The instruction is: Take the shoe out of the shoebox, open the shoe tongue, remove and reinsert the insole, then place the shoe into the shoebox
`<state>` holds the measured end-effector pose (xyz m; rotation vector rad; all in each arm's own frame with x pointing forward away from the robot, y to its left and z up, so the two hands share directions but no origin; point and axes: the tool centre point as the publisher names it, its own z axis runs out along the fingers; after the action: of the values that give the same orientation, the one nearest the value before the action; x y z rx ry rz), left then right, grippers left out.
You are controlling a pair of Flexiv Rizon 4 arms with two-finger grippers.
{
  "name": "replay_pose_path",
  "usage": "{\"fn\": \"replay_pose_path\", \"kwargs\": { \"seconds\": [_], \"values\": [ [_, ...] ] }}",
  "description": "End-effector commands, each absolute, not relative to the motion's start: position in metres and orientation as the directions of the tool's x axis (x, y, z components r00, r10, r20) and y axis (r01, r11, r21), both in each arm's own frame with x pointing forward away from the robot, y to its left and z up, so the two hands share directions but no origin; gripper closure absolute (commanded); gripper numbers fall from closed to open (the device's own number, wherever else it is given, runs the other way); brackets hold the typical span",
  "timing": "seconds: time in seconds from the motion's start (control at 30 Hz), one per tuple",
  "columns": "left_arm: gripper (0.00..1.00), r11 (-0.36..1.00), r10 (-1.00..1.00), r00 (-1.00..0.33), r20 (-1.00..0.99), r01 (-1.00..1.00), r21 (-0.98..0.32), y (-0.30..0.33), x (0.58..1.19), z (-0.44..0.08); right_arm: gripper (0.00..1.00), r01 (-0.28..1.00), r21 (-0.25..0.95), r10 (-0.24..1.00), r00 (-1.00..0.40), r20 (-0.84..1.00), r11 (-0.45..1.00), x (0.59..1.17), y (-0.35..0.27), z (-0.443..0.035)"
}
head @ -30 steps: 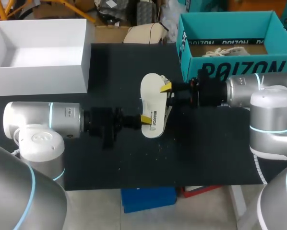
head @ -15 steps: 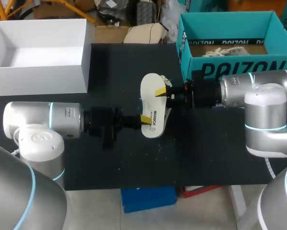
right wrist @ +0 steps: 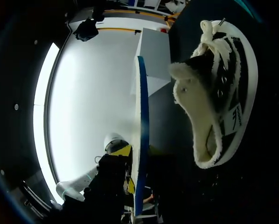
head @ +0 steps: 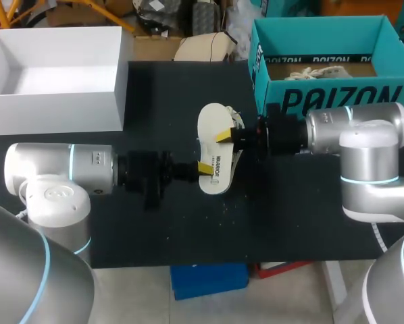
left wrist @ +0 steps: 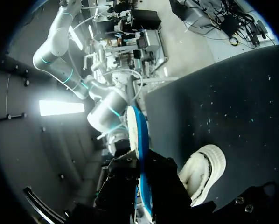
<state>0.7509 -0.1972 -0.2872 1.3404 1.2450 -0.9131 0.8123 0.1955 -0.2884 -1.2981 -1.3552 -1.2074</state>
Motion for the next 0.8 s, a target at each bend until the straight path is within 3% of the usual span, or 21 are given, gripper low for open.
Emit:
{"fn": "replay_pose_path", "kwargs": {
  "seconds": [0.03, 0.27, 0.3, 0.33, 0.47, 0.63, 0.8],
  "values": [
    [1.00, 0.089, 0.188, 0.171, -0.967, 0.978, 0.190, -0.199, 0.750, -0.288, 1.00, 0.997, 0.072, 0.142, -0.068, 0.988, -0.023, 0.812, 0.198, -0.290],
    [1.00, 0.089, 0.188, 0.171, -0.967, 0.978, 0.190, -0.199, 0.750, -0.288, 1.00, 0.997, 0.072, 0.142, -0.068, 0.988, -0.023, 0.812, 0.198, -0.290],
    [0.42, 0.103, 0.230, 0.146, -0.962, 0.979, 0.173, -0.201, 0.749, -0.285, 1.00, 0.997, 0.072, 0.142, -0.068, 0.988, -0.023, 0.812, 0.198, -0.290],
    [0.00, 0.113, 0.313, 0.090, -0.946, 0.985, 0.131, -0.201, 0.747, -0.282, 1.00, 0.997, 0.072, 0.142, -0.068, 0.988, -0.023, 0.812, 0.198, -0.290],
    [0.00, 0.192, 0.544, -0.032, -0.838, 0.978, 0.088, -0.195, 0.732, -0.270, 1.00, 0.997, 0.072, 0.142, -0.068, 0.988, -0.023, 0.812, 0.198, -0.290],
    [0.00, 0.294, 0.828, -0.231, -0.511, 0.955, 0.045, -0.178, 0.711, -0.254, 1.00, 0.997, 0.072, 0.142, -0.068, 0.988, -0.023, 0.812, 0.198, -0.290],
    [0.00, 0.270, 0.944, -0.230, -0.234, 0.951, 0.152, -0.181, 0.705, -0.234, 1.00, 0.997, 0.072, 0.142, -0.068, 0.988, -0.023, 0.812, 0.198, -0.290]
  ]
}}
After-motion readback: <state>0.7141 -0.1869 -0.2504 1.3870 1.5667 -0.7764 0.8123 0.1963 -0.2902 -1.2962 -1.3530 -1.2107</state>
